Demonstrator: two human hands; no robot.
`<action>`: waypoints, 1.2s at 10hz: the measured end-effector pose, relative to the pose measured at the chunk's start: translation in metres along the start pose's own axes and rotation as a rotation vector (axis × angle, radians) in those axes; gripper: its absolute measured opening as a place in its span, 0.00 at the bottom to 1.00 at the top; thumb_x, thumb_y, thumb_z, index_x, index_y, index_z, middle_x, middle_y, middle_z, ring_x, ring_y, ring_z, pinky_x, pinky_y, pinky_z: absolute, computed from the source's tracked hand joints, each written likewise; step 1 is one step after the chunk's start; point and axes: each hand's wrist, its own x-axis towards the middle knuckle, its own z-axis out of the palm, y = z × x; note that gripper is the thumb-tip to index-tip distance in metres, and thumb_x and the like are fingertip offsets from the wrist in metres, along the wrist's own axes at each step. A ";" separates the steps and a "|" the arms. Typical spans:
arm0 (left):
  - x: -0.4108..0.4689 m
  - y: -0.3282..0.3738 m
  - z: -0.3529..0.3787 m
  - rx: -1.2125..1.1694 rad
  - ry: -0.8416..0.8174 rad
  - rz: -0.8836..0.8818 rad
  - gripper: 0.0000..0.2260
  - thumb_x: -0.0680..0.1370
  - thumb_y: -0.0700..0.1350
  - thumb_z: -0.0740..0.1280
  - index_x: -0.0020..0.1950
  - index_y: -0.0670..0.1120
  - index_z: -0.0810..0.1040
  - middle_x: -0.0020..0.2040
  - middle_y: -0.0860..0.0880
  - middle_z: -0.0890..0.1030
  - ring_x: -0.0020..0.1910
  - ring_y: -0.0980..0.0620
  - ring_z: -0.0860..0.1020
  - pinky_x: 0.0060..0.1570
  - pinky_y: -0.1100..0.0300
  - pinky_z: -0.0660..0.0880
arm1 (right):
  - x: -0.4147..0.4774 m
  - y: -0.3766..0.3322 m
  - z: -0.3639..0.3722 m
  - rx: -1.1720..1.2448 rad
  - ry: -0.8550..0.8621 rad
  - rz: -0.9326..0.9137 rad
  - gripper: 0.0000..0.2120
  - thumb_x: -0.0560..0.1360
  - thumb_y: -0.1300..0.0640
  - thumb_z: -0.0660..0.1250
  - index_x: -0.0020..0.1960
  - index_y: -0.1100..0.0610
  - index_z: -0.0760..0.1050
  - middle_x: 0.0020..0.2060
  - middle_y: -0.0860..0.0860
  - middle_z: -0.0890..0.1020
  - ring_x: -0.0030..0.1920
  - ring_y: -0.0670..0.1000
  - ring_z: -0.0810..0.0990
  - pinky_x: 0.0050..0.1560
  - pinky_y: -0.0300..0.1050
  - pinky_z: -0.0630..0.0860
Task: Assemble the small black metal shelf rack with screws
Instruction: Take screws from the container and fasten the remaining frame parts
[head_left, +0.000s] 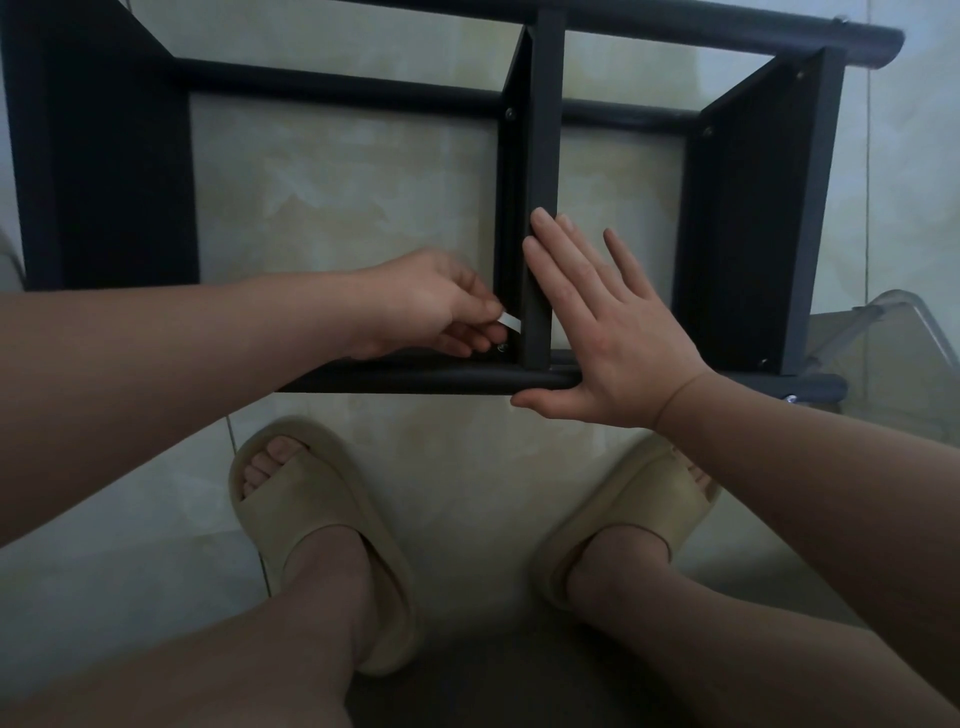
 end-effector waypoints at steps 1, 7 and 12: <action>-0.001 0.000 -0.002 0.070 -0.009 0.022 0.06 0.82 0.39 0.65 0.47 0.43 0.79 0.43 0.47 0.85 0.41 0.54 0.82 0.46 0.61 0.79 | 0.000 0.000 0.000 0.001 -0.001 0.002 0.54 0.73 0.25 0.57 0.82 0.63 0.48 0.82 0.59 0.48 0.82 0.58 0.46 0.79 0.65 0.50; -0.001 -0.005 -0.007 0.323 -0.089 0.093 0.06 0.81 0.38 0.66 0.45 0.45 0.80 0.40 0.50 0.85 0.40 0.54 0.82 0.47 0.58 0.79 | 0.000 0.001 0.002 0.001 0.011 -0.005 0.54 0.74 0.25 0.57 0.82 0.63 0.48 0.82 0.59 0.47 0.82 0.58 0.46 0.78 0.66 0.51; 0.004 -0.006 -0.007 0.615 -0.124 0.151 0.07 0.79 0.45 0.70 0.41 0.52 0.80 0.29 0.61 0.80 0.29 0.64 0.74 0.39 0.60 0.69 | 0.000 0.002 0.003 0.005 0.014 -0.008 0.54 0.74 0.25 0.57 0.82 0.63 0.48 0.82 0.59 0.48 0.82 0.58 0.46 0.79 0.66 0.50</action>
